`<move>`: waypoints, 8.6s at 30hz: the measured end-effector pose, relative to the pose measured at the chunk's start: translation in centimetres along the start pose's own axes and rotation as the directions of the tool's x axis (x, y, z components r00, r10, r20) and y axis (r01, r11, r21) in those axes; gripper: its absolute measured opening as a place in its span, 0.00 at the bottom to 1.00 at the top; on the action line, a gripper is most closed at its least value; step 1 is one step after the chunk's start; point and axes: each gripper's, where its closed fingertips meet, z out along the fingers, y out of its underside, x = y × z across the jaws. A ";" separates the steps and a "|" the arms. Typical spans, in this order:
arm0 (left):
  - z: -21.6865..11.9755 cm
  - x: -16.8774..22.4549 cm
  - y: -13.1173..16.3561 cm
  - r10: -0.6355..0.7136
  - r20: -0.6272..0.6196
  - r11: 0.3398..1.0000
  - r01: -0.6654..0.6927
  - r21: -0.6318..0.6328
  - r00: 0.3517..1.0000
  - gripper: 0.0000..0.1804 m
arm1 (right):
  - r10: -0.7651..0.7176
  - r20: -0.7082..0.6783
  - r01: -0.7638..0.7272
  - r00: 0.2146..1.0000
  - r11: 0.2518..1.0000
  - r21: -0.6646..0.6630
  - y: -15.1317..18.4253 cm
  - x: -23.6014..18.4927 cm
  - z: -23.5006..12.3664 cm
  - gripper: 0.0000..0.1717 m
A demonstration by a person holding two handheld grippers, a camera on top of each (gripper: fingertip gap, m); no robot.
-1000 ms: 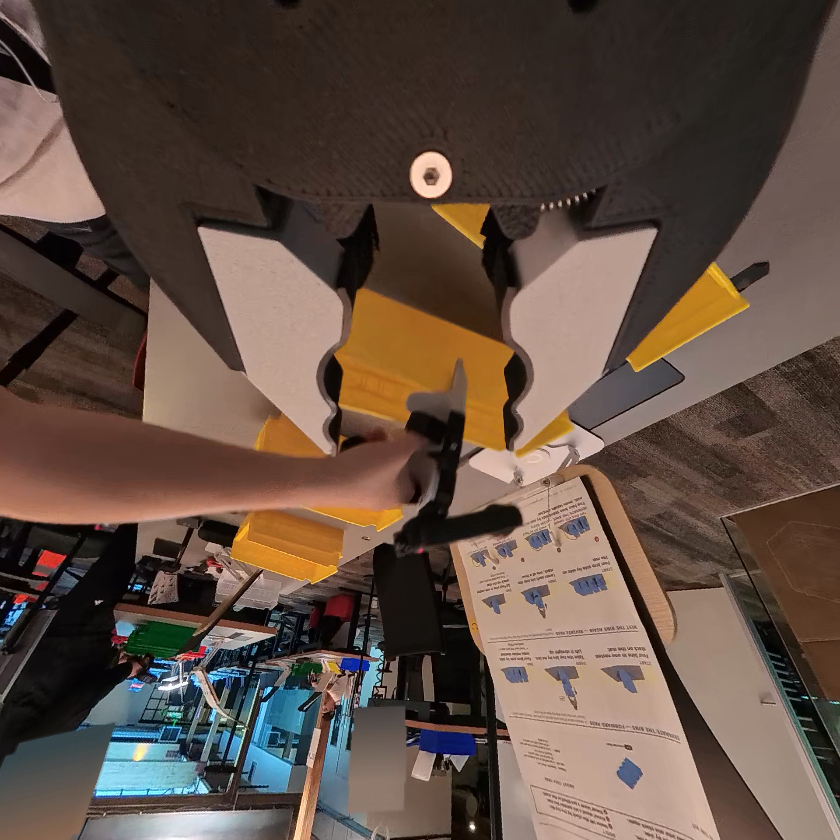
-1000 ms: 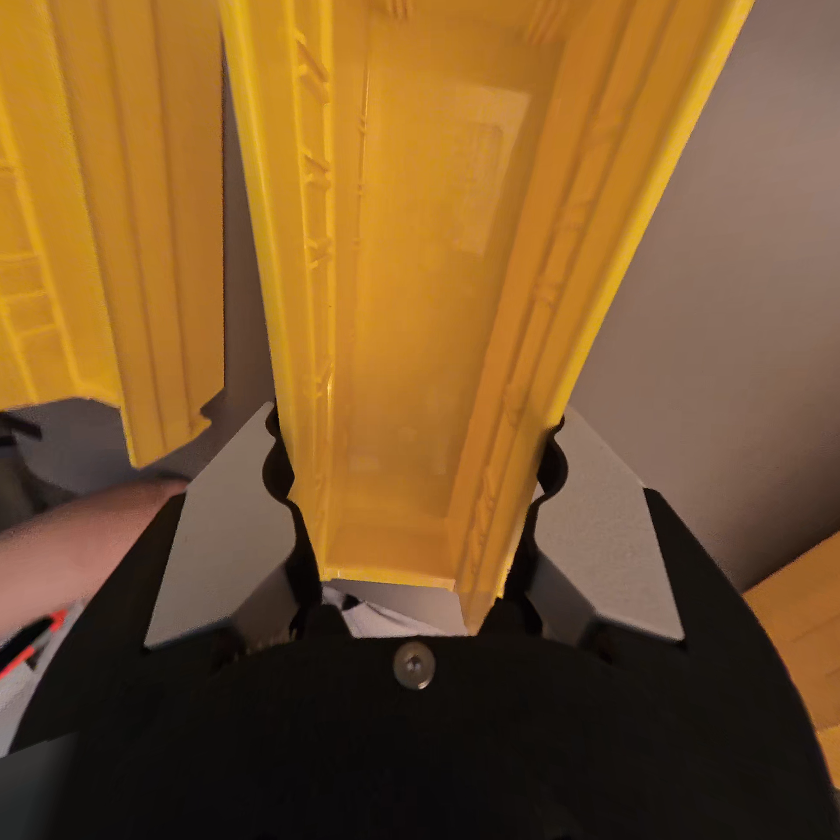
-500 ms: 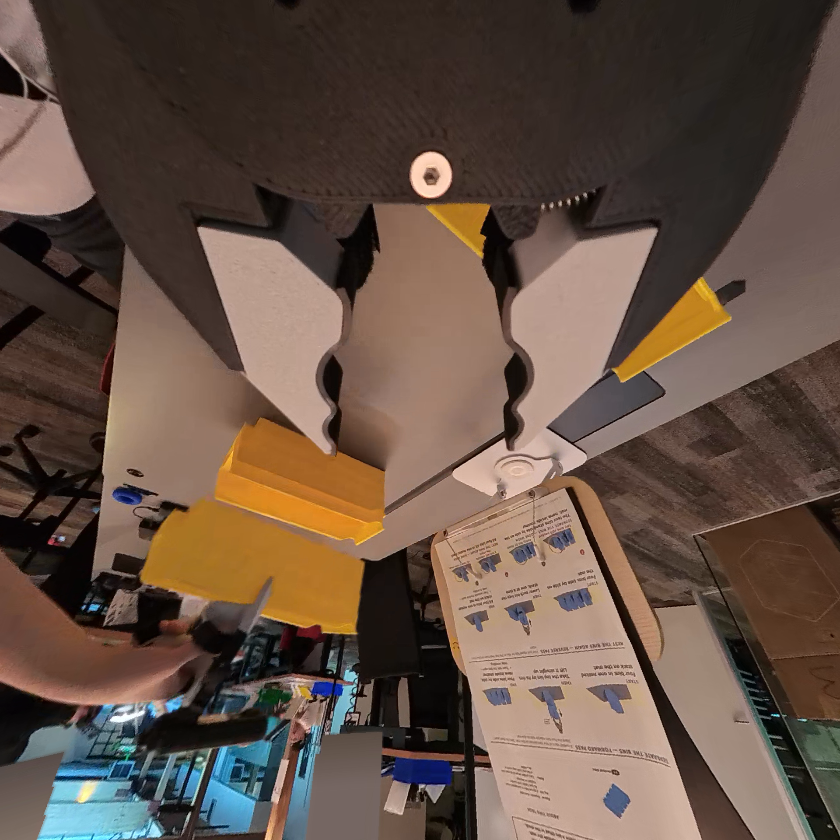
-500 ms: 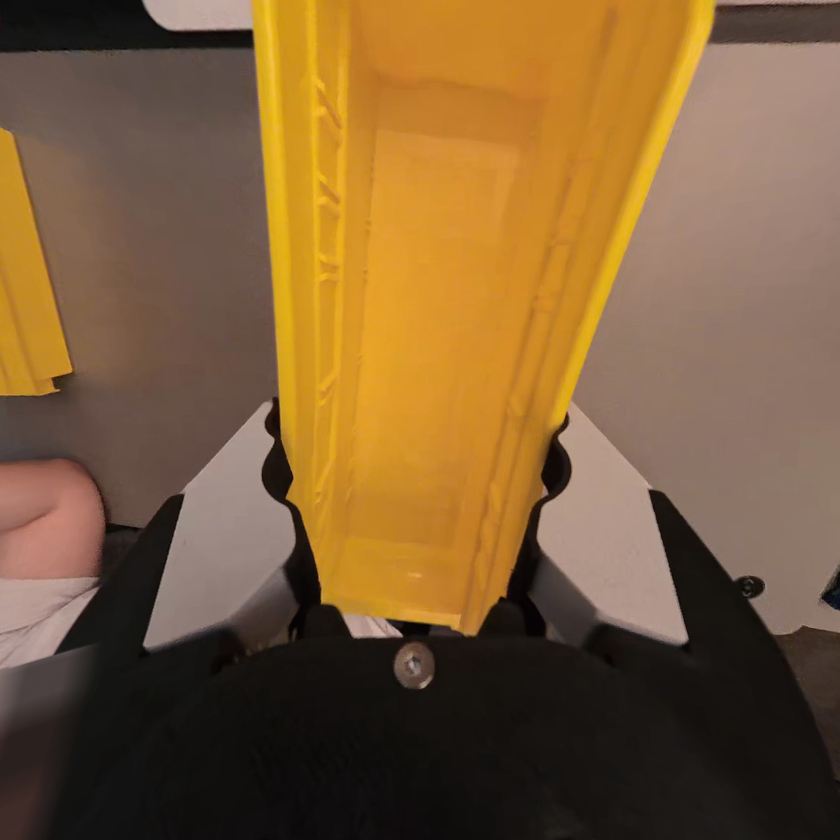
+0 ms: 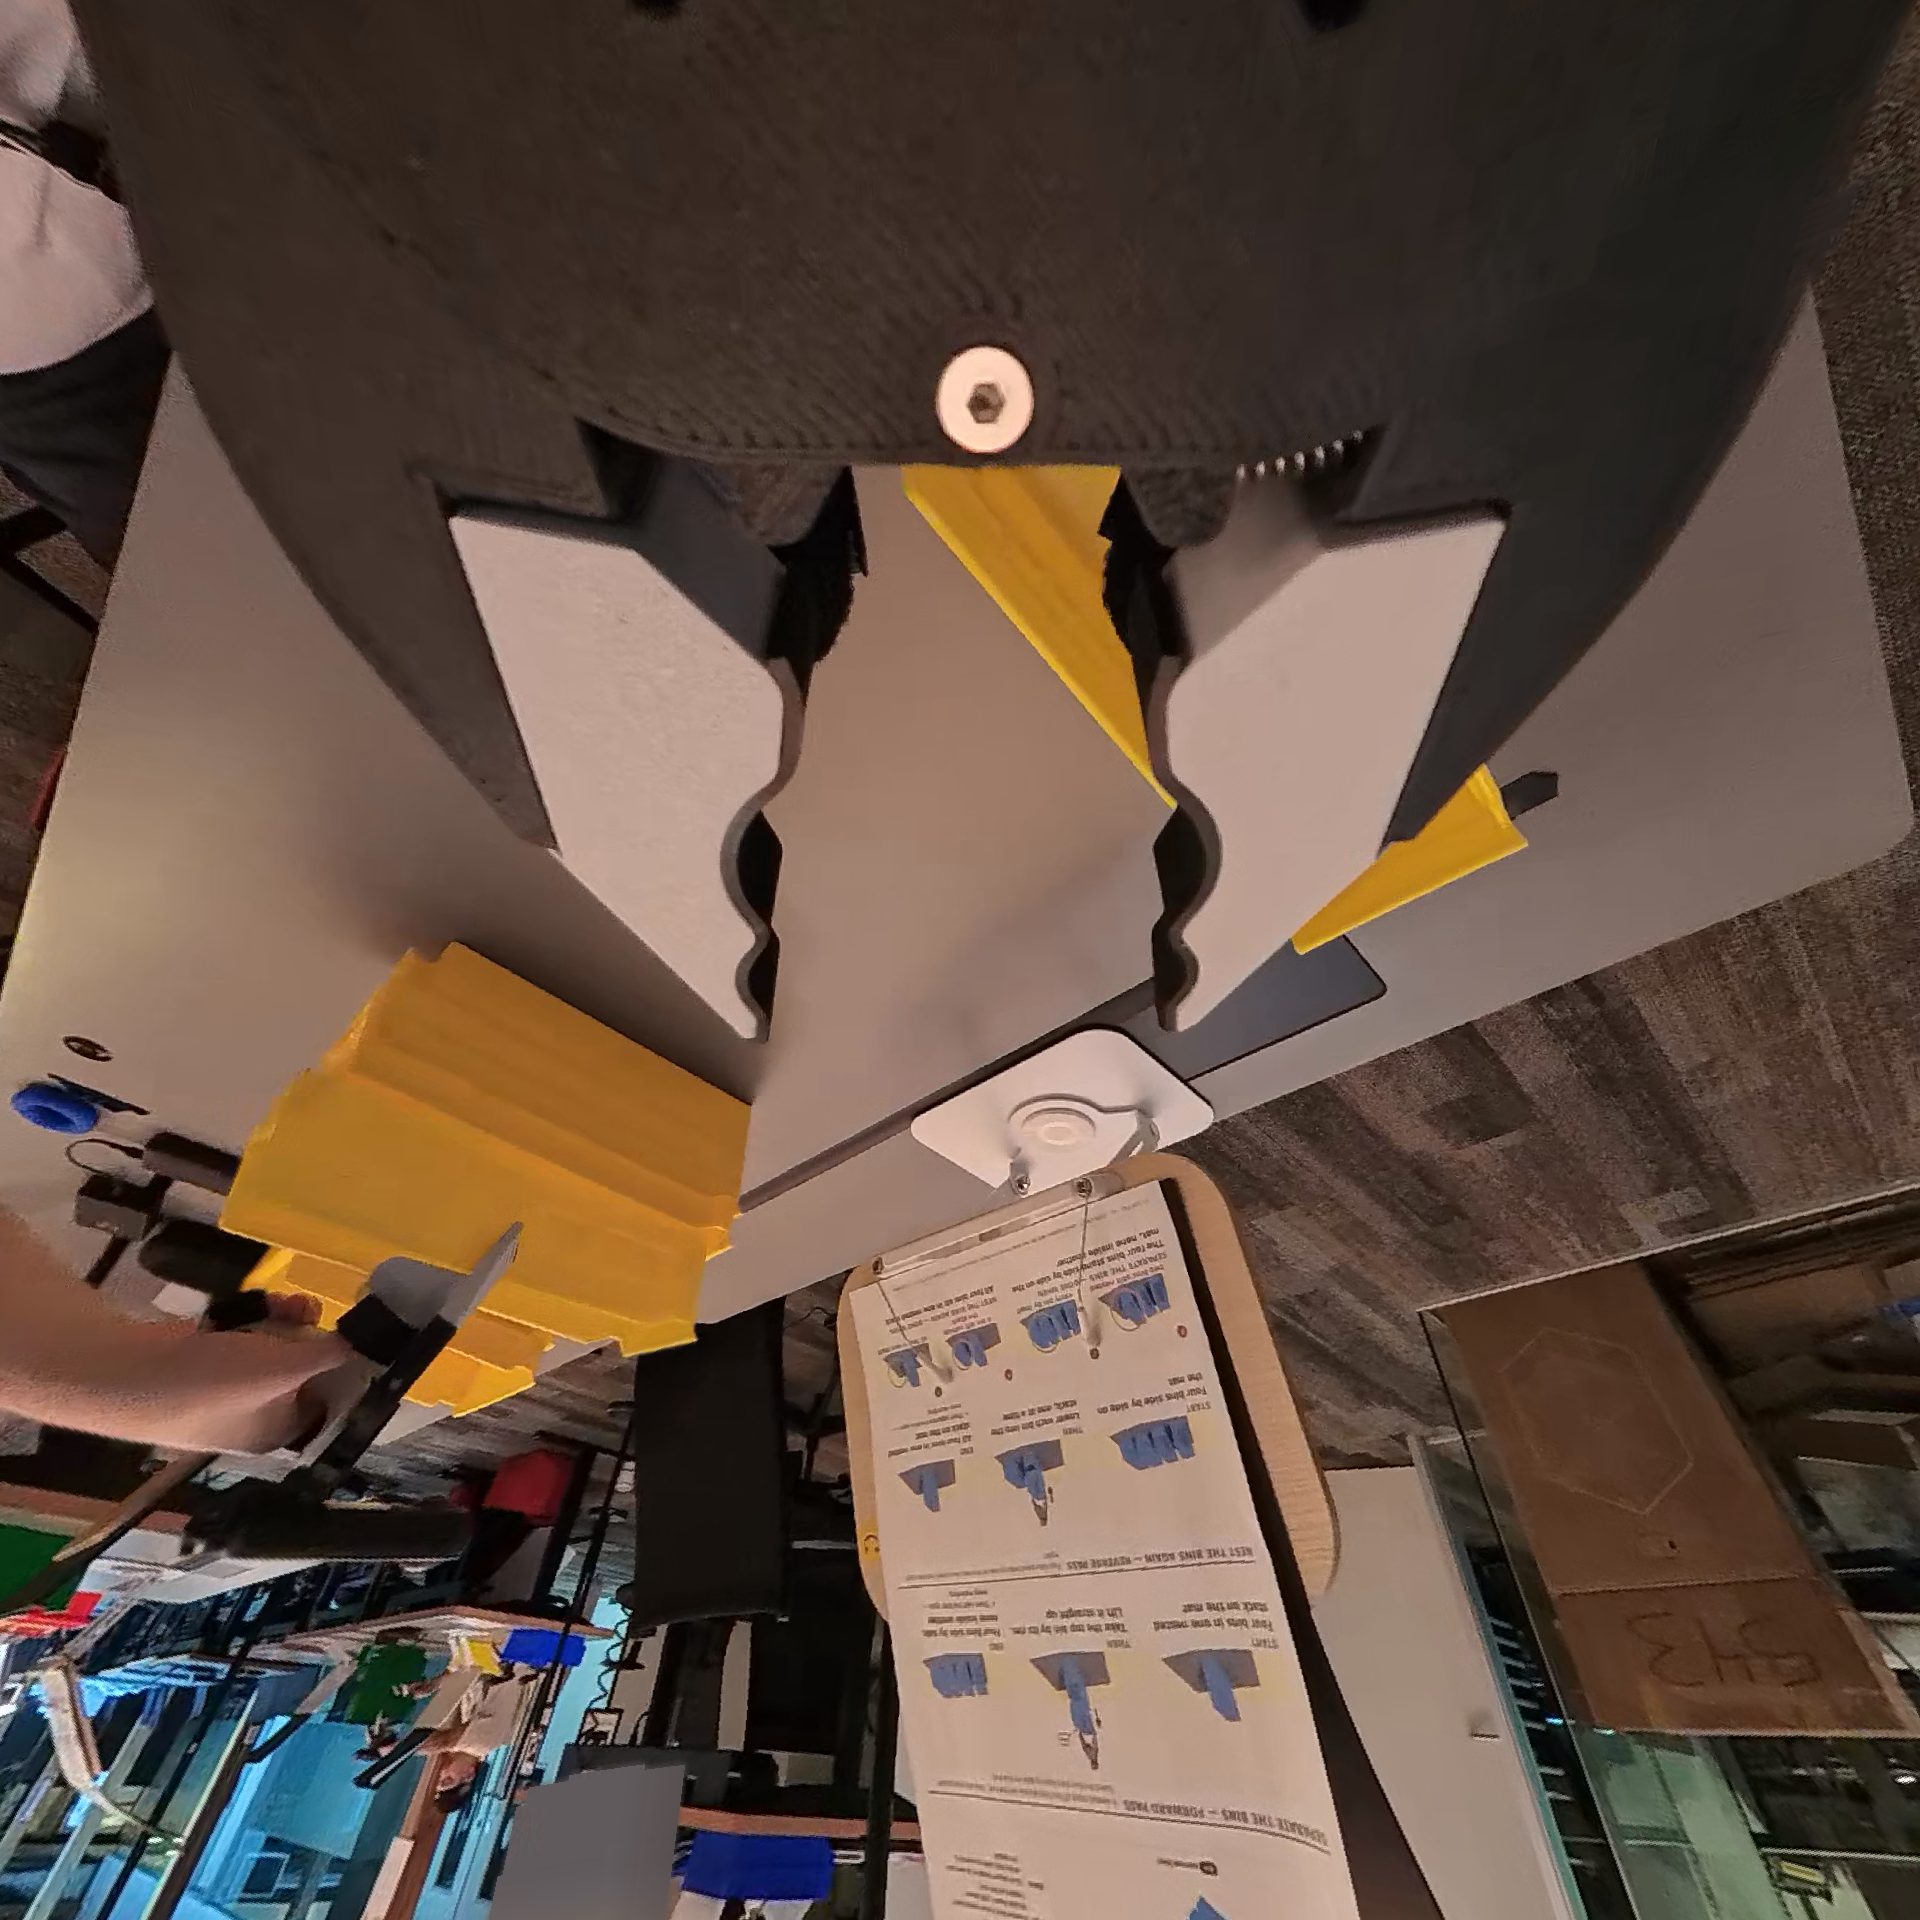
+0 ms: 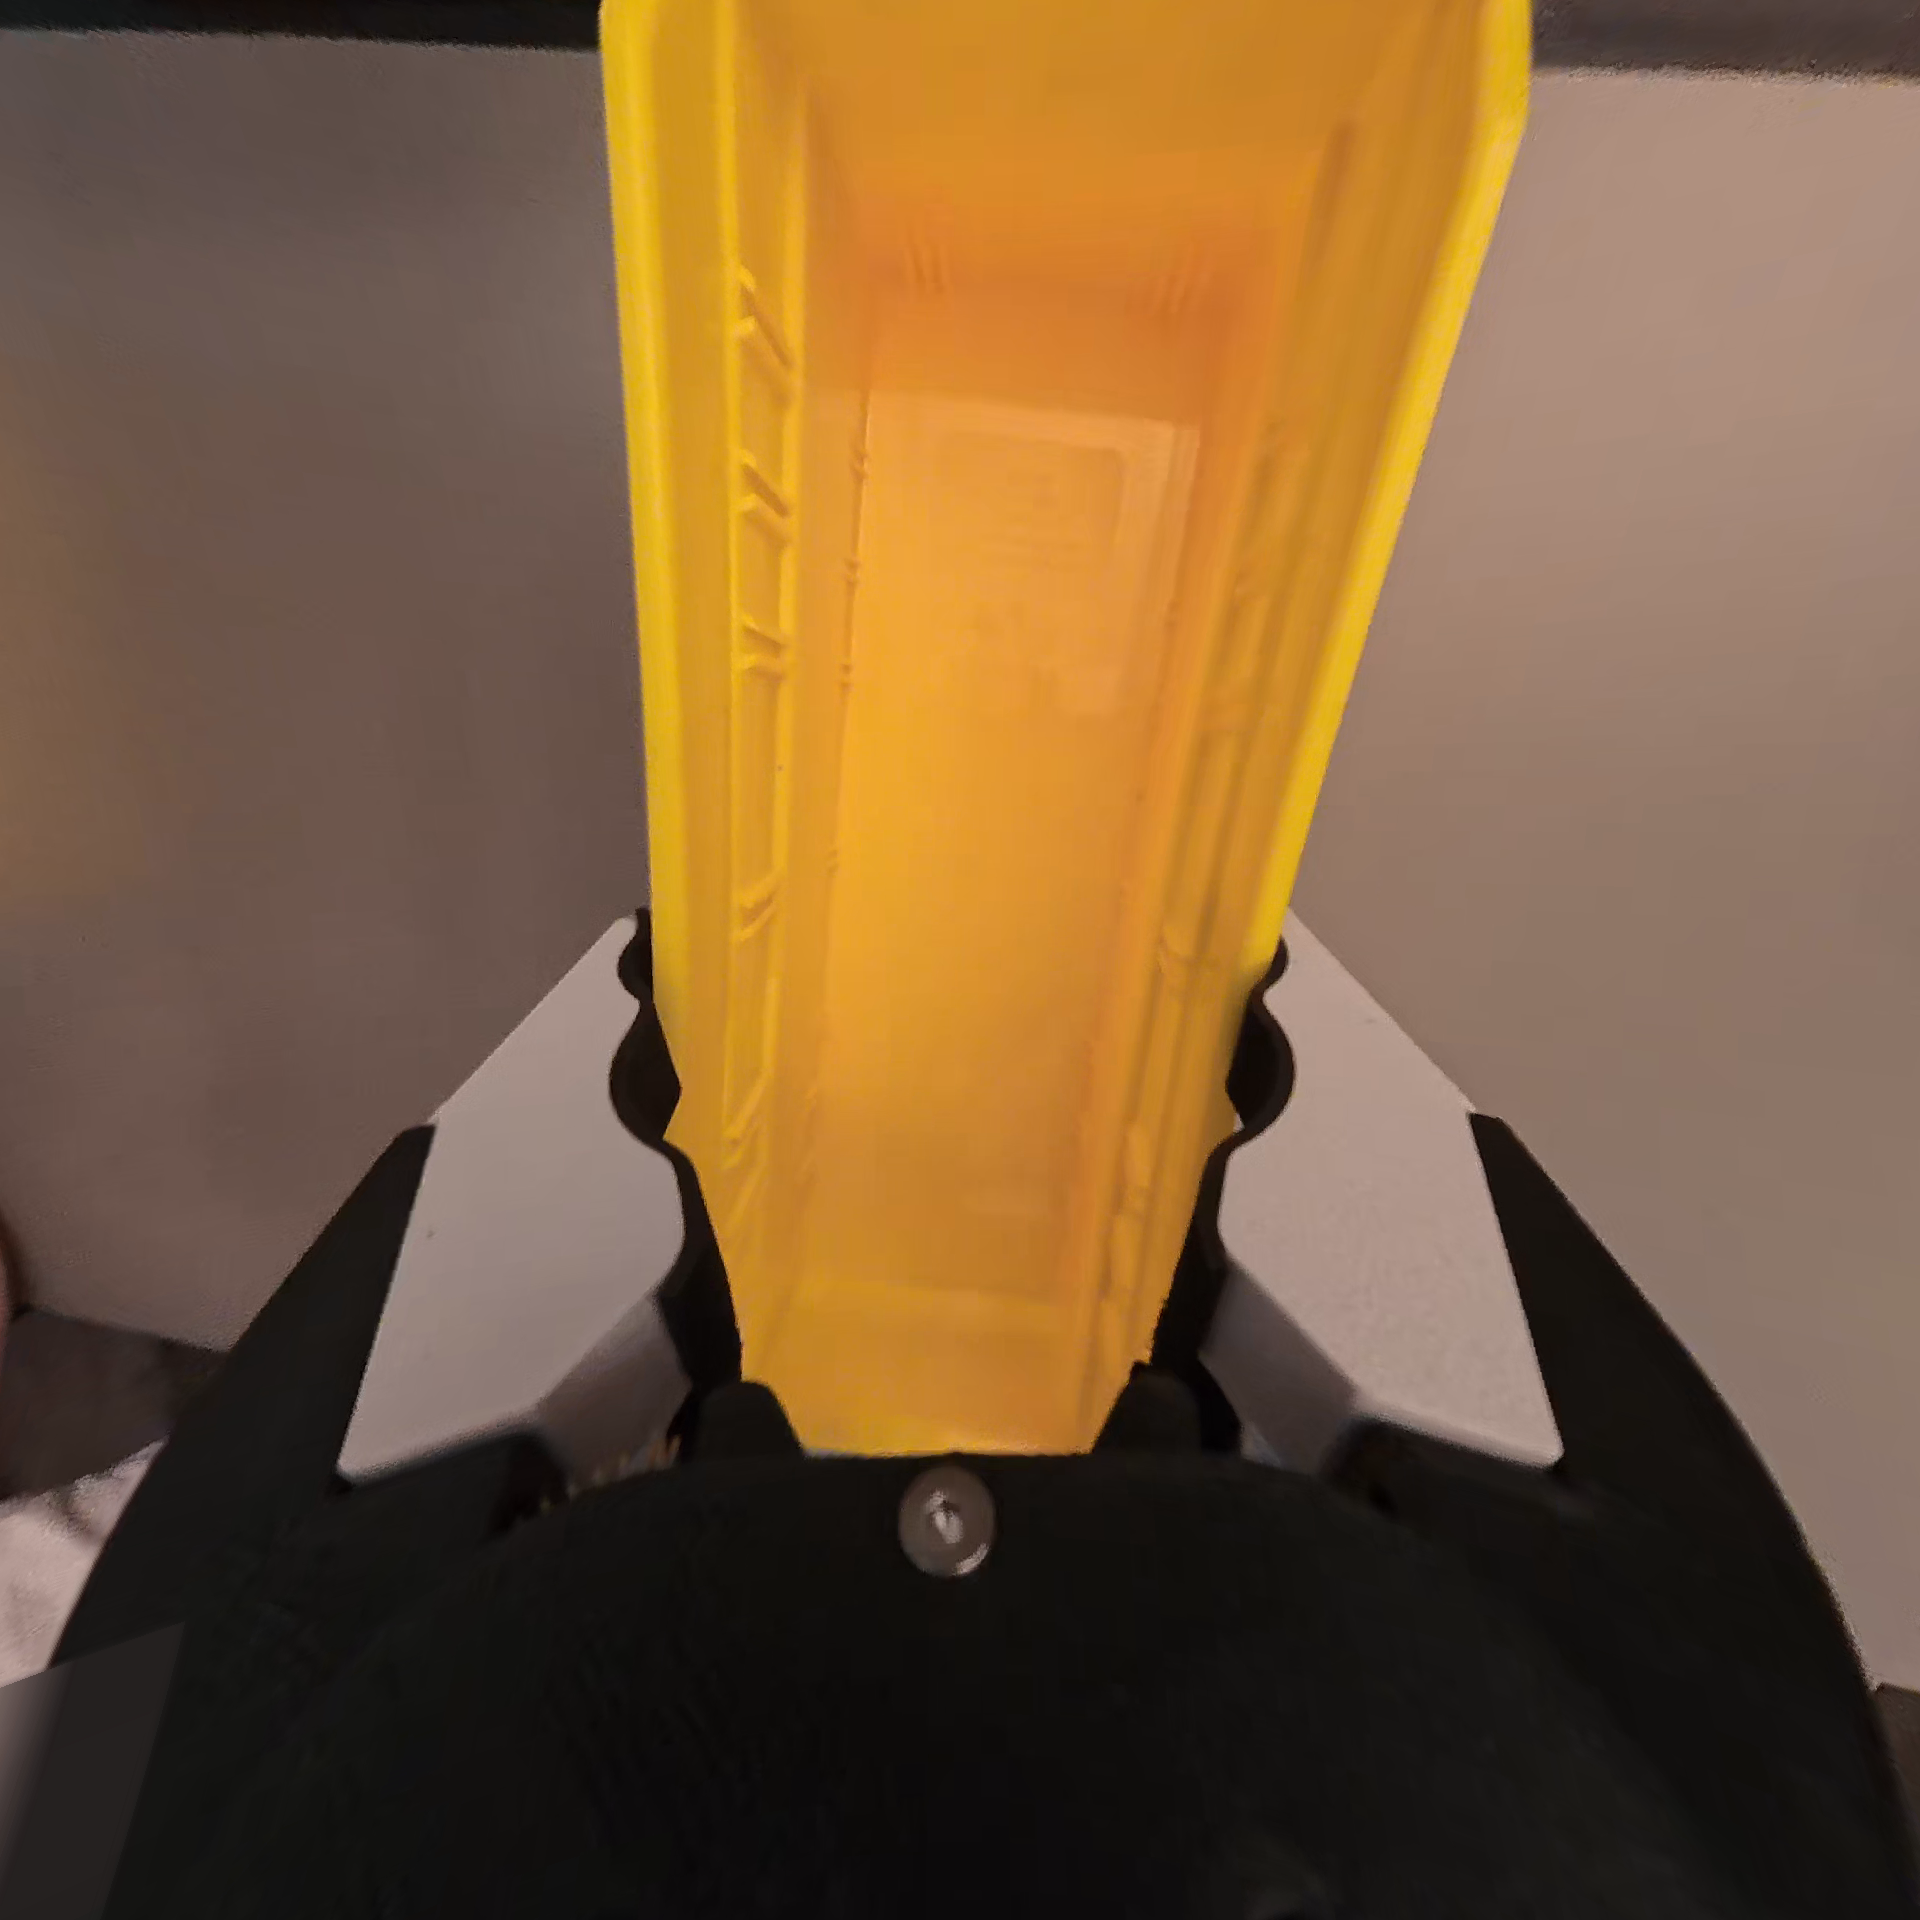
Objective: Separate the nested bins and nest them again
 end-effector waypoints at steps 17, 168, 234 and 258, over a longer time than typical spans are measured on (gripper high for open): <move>2.6 1.1 1.1 0.047 0.008 0.994 -0.046 -0.100 0.999 0.40 | -0.057 -0.085 0.077 0.995 0.963 0.258 -1.8 -0.1 3.5 0.69; 43.1 31.1 7.0 -0.188 0.606 0.207 0.635 -0.745 0.773 0.69 | -0.549 0.508 0.007 0.664 0.684 0.730 -4.1 12.5 -14.6 0.54; 14.2 13.2 -6.8 0.045 -0.303 0.945 0.057 0.321 0.952 0.43 | -0.953 -0.168 0.953 0.252 0.274 -0.126 -15.9 3.1 2.1 0.08; 3.7 9.6 -6.0 -0.022 -0.207 0.950 0.085 0.301 0.978 0.46 | -0.058 -0.027 0.062 0.998 0.987 0.151 -2.6 -0.9 -1.2 0.81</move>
